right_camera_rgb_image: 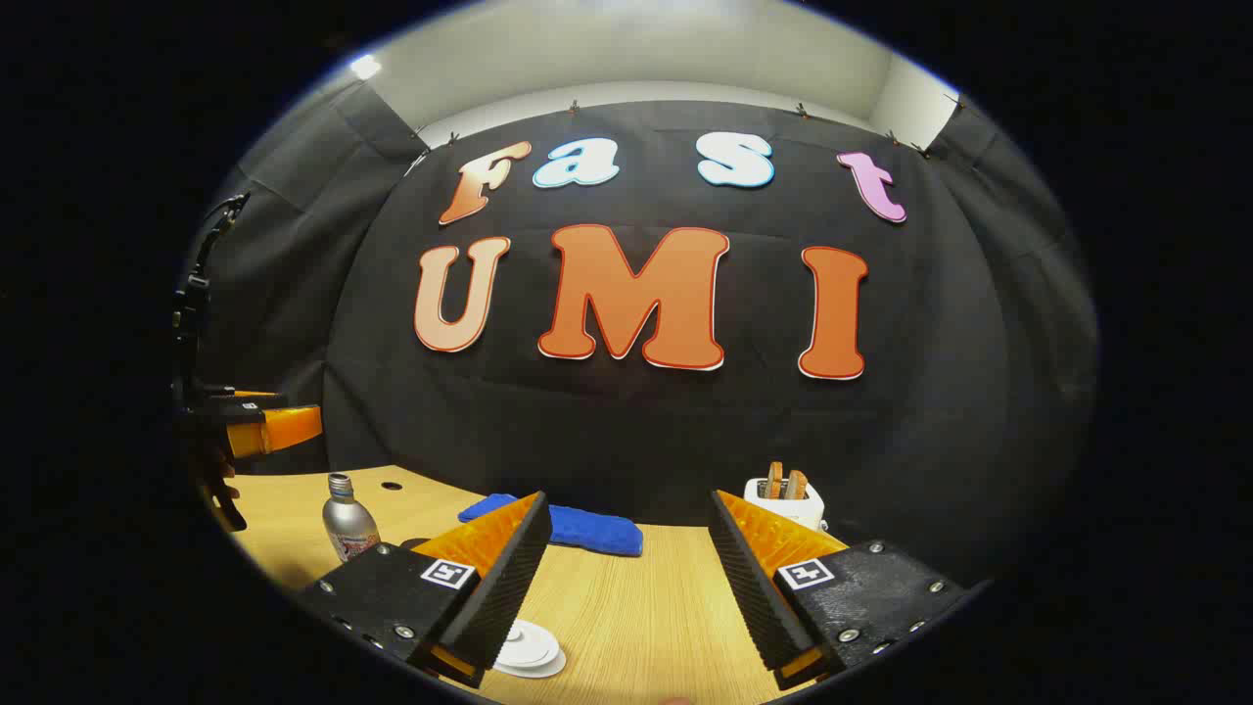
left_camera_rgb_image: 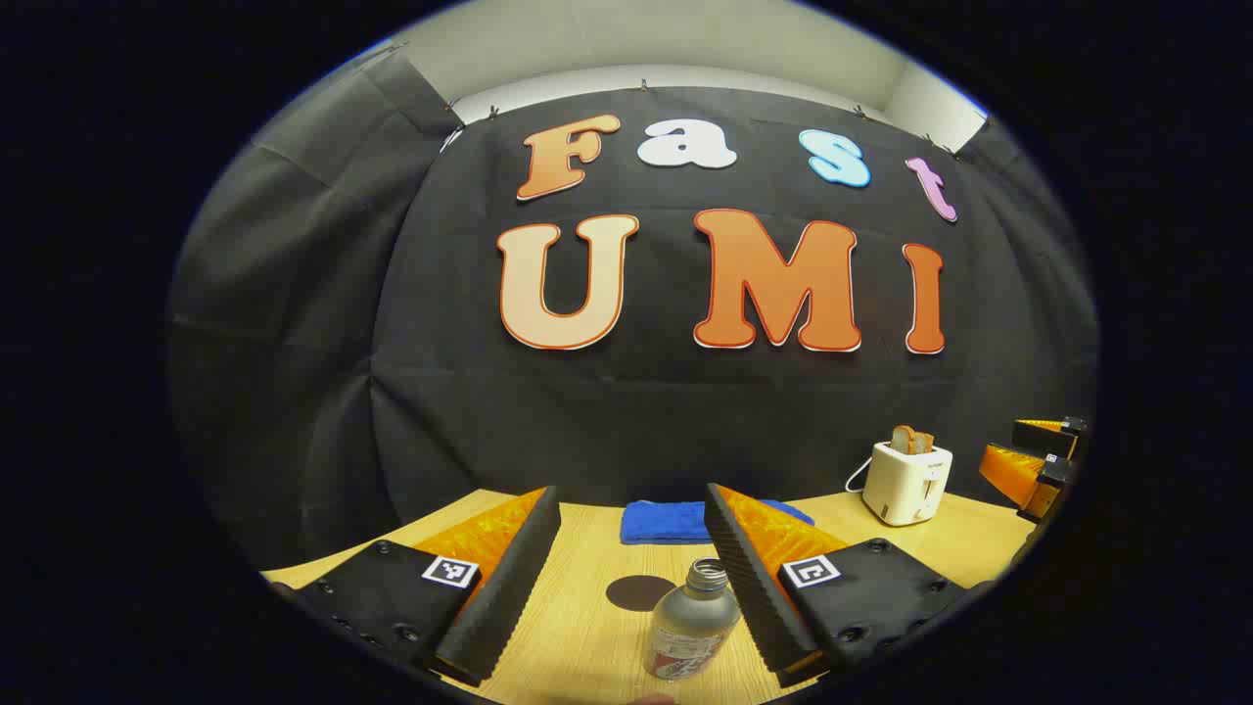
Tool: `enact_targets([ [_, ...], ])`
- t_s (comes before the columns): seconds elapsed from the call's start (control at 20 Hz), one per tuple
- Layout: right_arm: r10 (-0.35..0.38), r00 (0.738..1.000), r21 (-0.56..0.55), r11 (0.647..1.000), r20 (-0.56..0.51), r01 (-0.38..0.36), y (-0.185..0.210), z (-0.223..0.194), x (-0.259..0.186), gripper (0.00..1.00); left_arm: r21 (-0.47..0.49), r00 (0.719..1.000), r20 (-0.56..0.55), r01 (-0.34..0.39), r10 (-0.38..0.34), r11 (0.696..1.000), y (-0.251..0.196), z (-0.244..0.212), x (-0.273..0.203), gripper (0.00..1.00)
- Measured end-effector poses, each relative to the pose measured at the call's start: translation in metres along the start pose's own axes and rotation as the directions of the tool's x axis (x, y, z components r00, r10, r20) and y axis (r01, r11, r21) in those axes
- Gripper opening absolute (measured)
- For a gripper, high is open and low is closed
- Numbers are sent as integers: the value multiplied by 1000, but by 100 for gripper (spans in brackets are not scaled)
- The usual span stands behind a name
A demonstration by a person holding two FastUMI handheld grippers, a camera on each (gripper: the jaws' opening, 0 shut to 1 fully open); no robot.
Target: Open the teacup lid with one hand, grasp the water bottle and pour water into the teacup with the other hand; after pouring, place the water bottle on the coaster and then close the teacup lid.
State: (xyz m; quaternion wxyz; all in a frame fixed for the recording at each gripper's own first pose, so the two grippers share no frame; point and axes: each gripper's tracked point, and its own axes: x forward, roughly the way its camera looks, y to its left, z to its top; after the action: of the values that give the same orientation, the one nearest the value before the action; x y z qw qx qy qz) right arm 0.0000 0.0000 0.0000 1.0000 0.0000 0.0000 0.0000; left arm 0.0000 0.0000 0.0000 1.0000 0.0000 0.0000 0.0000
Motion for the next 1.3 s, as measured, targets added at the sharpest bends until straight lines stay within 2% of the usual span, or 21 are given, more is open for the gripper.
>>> enact_targets([
  [0.35,-4,1000,2,1000,7,4,-3,5,-6,96,-5,1000,-8,-2,2,1000,4,-2,-6,97],
  [0.4,-4,1000,1,1000,9,4,-2,6,-7,96,-8,1000,-7,-5,5,1000,5,0,-7,100],
  [0.75,16,1000,-21,1000,21,-16,6,11,-11,96,-12,1000,0,-9,9,1000,5,1,-10,99],
  [0.8,23,1000,-16,1000,16,-23,9,9,-12,96,-13,1000,1,-8,8,1000,5,0,-11,94],
  [1.0,31,999,-14,999,11,-31,12,7,-11,96,-7,1000,-3,-1,1,1000,2,0,-13,97],
  [1.05,36,999,-12,999,4,-36,14,5,-11,96,-6,1000,-2,-1,1,1000,3,0,-13,94],
  [1.1,41,999,-11,999,-4,-41,16,1,-11,96,-4,1000,-3,0,0,1000,3,-1,-14,100],
  [1.3,61,998,-14,998,-27,-62,23,-9,-11,96,5,1000,-16,5,-5,1000,0,-8,-14,99],
])
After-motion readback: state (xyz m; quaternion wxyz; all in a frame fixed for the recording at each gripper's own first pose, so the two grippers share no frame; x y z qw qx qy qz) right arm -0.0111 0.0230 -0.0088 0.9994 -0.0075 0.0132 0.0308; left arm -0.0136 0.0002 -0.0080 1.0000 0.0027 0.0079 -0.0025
